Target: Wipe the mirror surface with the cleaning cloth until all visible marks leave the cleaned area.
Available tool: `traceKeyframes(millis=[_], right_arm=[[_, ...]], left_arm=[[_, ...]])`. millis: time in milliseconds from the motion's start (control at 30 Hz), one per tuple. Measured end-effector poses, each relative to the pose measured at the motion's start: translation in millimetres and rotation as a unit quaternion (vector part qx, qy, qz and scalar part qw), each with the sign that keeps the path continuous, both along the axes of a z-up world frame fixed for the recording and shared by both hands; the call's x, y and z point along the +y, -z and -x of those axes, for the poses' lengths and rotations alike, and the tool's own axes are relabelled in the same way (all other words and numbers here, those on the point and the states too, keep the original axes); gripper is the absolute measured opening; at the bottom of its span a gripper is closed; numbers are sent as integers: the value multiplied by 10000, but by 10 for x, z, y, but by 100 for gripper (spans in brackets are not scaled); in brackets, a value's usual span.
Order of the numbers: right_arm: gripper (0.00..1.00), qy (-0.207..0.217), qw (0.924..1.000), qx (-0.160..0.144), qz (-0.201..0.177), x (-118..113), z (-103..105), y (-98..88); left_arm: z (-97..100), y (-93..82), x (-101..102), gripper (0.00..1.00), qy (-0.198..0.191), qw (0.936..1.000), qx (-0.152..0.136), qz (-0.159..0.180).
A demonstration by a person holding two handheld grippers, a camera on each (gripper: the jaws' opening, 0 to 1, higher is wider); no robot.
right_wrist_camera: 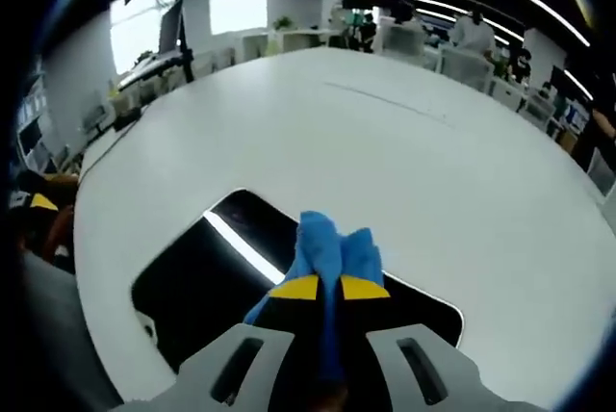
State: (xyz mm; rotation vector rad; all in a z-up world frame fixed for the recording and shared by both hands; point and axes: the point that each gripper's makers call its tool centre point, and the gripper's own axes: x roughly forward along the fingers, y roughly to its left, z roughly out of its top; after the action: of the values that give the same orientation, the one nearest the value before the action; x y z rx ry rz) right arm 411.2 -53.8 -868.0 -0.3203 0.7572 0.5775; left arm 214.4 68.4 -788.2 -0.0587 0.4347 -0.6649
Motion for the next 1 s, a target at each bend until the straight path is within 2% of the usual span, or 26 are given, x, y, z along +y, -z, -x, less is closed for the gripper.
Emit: traceKeyframes(millis=[367, 433, 633, 833, 1000], right_arm=[[1, 175, 9998, 33, -68, -11, -139, 4], [1, 181, 9998, 18, -66, 19, -80, -16], [1, 193, 9998, 3, -58, 26, -99, -17], [1, 143, 9998, -96, 87, 94, -10, -61], [1, 157, 9998, -68, 47, 59, -53, -53]], left_arm=[[-1, 4, 1, 89, 1, 10000, 8, -7], [-1, 4, 1, 89, 0, 10000, 7, -6], [-2, 3, -3, 89, 10, 10000, 10, -3], [-5, 1, -5, 89, 13, 10000, 14, 9], [-5, -1, -7, 89, 18, 10000, 18, 11]])
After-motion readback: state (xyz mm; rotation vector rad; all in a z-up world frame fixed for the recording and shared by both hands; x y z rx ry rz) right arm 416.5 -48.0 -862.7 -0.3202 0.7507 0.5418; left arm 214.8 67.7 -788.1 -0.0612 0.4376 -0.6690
